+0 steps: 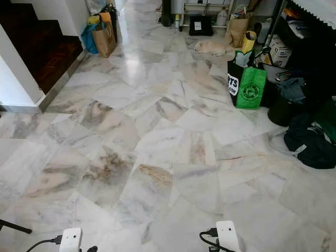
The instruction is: Setting the table
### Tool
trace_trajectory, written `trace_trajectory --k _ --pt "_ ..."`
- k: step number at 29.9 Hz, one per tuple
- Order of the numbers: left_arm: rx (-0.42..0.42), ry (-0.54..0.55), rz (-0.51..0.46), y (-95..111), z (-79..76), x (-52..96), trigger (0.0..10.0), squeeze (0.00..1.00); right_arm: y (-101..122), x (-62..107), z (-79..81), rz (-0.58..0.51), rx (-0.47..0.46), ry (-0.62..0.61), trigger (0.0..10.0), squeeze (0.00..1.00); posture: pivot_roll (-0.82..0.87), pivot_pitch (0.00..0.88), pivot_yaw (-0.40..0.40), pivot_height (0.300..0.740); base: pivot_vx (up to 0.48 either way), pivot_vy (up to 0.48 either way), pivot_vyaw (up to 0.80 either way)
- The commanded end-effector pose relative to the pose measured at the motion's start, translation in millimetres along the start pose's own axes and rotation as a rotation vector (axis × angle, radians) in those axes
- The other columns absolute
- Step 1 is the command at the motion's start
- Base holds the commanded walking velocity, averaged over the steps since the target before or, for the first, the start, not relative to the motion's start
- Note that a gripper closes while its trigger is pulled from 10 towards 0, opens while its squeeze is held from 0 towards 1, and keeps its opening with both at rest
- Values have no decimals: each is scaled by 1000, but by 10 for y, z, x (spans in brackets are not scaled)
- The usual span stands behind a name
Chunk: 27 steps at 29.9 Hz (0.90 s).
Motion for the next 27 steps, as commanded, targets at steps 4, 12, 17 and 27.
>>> trace_trajectory --k 4,12,17,27 --pt "-49 10 66 -187 92 35 10000 0 -259 62 -177 48 -102 19 10000 0 -89 0 15 740 0 0 0" --pt "-66 -8 72 -162 72 25 10000 0 -288 50 -28 54 -118 48 10000 0 -81 0 18 740 0 0 0" --pt "-91 -7 61 -119 67 16 10000 0 -263 48 -28 59 -98 66 10000 0 -73 0 8 740 0 0 0" --pt "-73 4 61 -123 67 17 10000 0 -270 49 -55 55 -130 47 10000 0 -60 0 6 740 0 0 -160"
Point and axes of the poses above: a point about 5 cm out from each wrist's last joint towards the gripper, its own x axis pointing back from the gripper into the wrist, its own y axis along the axis of the wrist's last joint, z = x × y, the point moved 5 cm from there along -x, pointing out of the wrist towards the gripper, and after that the axes turned 11 degrees about -x, right-handed, at the moved point
